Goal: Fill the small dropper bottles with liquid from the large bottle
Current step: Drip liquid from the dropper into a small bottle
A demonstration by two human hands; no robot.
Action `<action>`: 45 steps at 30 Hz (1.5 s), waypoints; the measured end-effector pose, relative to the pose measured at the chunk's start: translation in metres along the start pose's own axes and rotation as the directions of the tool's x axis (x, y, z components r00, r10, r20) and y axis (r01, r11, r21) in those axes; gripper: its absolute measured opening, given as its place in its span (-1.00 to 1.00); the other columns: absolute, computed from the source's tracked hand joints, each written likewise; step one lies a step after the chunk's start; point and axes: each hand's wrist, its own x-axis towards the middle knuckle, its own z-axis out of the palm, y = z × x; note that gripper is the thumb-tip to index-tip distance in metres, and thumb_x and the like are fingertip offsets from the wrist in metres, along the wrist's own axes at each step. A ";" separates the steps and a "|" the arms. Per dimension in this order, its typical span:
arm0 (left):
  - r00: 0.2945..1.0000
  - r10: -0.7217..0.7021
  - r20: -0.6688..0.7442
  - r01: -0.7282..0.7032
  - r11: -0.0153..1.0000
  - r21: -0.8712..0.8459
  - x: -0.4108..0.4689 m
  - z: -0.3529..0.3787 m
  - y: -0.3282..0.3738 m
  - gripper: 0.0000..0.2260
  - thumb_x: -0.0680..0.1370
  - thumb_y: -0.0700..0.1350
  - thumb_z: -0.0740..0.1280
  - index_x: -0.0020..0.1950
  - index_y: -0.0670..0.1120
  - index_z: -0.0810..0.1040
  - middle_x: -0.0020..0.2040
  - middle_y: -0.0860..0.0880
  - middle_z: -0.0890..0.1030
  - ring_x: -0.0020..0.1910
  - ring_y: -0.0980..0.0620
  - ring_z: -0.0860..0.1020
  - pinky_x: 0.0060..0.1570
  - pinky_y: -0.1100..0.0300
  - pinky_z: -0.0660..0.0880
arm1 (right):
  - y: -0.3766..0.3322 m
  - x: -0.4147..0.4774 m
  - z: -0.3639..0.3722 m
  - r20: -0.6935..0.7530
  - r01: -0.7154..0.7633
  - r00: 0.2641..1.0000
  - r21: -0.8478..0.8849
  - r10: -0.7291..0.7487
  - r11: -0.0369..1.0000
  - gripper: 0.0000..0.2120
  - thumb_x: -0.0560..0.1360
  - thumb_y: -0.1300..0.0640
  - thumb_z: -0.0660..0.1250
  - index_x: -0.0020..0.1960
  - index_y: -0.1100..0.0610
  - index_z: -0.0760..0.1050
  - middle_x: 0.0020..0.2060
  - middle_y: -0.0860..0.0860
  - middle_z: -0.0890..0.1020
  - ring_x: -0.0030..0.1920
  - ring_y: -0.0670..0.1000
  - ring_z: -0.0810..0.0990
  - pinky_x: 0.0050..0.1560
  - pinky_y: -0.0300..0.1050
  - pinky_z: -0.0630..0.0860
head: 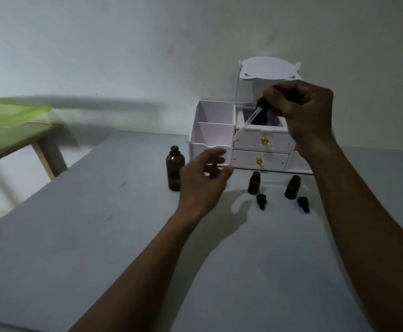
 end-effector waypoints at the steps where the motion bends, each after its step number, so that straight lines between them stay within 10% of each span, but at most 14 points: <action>1: 0.997 0.029 -0.077 -0.029 1.000 -0.005 0.002 -0.013 0.000 -0.71 0.49 -0.15 0.48 0.20 -0.03 0.60 -0.09 0.12 0.64 -0.20 0.27 0.62 -0.26 0.43 0.53 | -0.002 -0.002 0.008 0.013 -0.009 1.000 0.054 0.008 0.998 -0.90 0.46 0.19 0.50 -0.03 0.14 0.67 -0.30 -0.17 0.72 -0.18 -0.07 0.74 -0.13 -0.19 0.64; 7: 0.952 -0.043 -0.303 0.064 0.996 0.061 0.017 -0.079 -0.039 -0.71 0.45 -0.14 0.49 0.15 0.02 0.61 -0.14 0.09 0.64 -0.20 0.22 0.60 -0.22 0.40 0.51 | -0.007 -0.005 0.063 0.071 -0.081 0.995 0.225 0.066 0.971 -0.91 0.47 0.23 0.48 -0.03 0.22 0.66 -0.28 -0.04 0.74 -0.17 0.00 0.75 -0.15 -0.14 0.64; 14: 0.962 -0.271 -0.010 0.271 0.963 -0.008 0.022 -0.093 -0.082 -0.51 0.44 -0.17 0.50 0.34 0.05 0.53 0.21 0.01 0.61 0.16 0.03 0.59 0.20 -0.04 0.55 | 0.004 -0.005 0.098 0.163 -0.168 0.977 0.205 0.135 0.964 -0.91 0.46 0.23 0.49 -0.04 0.21 0.67 -0.22 0.03 0.74 -0.15 0.04 0.75 -0.11 -0.06 0.68; 20: 0.954 -0.279 0.109 0.290 0.951 -0.108 0.023 -0.096 -0.083 -0.55 0.49 -0.24 0.46 0.36 -0.04 0.53 0.19 -0.04 0.64 0.11 0.11 0.62 0.17 0.10 0.55 | 0.012 -0.012 0.112 0.210 -0.179 0.966 0.109 0.153 0.978 -0.94 0.45 0.21 0.50 -0.08 0.15 0.68 -0.30 -0.10 0.73 -0.20 -0.05 0.74 -0.12 -0.08 0.69; 45: 0.955 -0.268 0.128 0.273 0.962 -0.024 0.020 -0.097 -0.079 -0.55 0.52 -0.12 0.45 0.41 -0.08 0.49 0.28 -0.11 0.60 0.18 -0.06 0.62 0.22 -0.07 0.55 | 0.046 -0.047 0.158 0.385 0.009 0.920 -0.224 0.080 0.974 -0.88 0.47 0.14 0.50 -0.03 0.16 0.70 -0.18 -0.05 0.70 -0.23 -0.25 0.62 -0.18 -0.54 0.50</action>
